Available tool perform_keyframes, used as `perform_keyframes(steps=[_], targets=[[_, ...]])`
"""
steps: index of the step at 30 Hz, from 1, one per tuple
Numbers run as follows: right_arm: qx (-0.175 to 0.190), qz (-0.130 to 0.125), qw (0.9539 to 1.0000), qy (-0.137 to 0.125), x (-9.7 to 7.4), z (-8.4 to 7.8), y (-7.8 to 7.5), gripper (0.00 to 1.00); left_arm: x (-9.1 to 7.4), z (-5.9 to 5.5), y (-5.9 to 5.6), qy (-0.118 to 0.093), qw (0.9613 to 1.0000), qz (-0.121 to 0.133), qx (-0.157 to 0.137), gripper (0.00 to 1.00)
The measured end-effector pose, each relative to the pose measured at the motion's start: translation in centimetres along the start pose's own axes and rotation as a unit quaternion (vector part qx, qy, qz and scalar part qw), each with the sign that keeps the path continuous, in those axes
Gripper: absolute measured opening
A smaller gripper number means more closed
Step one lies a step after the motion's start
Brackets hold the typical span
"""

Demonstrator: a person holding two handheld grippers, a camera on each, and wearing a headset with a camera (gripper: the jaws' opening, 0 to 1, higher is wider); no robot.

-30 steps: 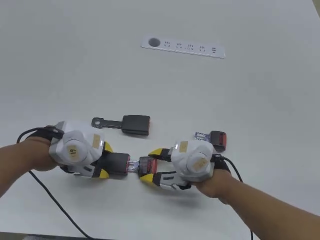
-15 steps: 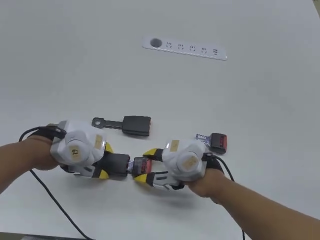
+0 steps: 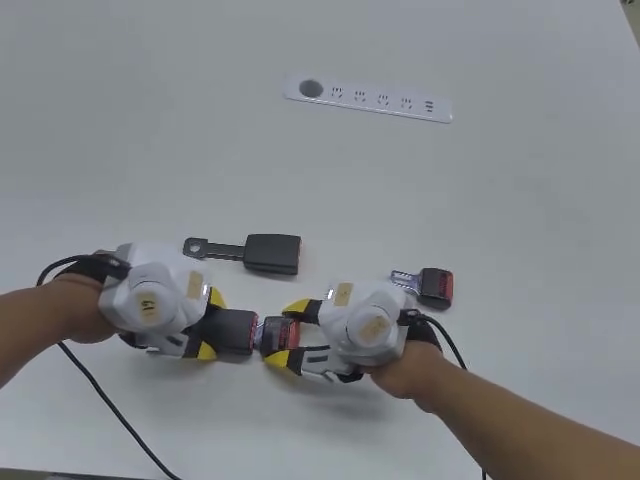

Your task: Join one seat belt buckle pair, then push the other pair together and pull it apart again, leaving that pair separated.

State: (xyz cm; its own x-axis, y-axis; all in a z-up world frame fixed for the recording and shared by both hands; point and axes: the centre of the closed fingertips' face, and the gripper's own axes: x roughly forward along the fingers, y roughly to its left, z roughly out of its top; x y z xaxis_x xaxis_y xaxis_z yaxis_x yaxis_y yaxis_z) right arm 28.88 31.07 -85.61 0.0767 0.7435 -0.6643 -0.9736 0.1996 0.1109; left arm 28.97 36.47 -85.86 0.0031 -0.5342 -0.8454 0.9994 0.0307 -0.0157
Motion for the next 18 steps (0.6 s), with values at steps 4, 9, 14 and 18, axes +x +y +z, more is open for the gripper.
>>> perform_keyframes(steps=[4, 9, 14, 18], targets=[[0.001, 0.002, 1.0, -0.002, 0.0, -0.08, -0.08, 0.36, 0.05, -0.03, 0.09, -0.001, 1.0, 0.0, 0.0, 0.33], [0.001, 0.003, 1.0, -0.002, 0.07, -0.11, -0.15, 0.36, 0.04, -0.08, 0.17, -0.005, 1.0, 0.0, -0.001, 0.33], [-0.001, 0.006, 1.0, -0.006, 0.04, -0.14, -0.21, 0.36, 0.01, -0.08, 0.22, -0.014, 0.9999, 0.0, 0.0, 0.33], [0.005, 0.013, 0.9998, -0.018, -0.04, -0.22, -0.29, 0.36, -0.06, 0.24, 0.11, -0.032, 0.9995, 0.001, -0.001, 0.33]])
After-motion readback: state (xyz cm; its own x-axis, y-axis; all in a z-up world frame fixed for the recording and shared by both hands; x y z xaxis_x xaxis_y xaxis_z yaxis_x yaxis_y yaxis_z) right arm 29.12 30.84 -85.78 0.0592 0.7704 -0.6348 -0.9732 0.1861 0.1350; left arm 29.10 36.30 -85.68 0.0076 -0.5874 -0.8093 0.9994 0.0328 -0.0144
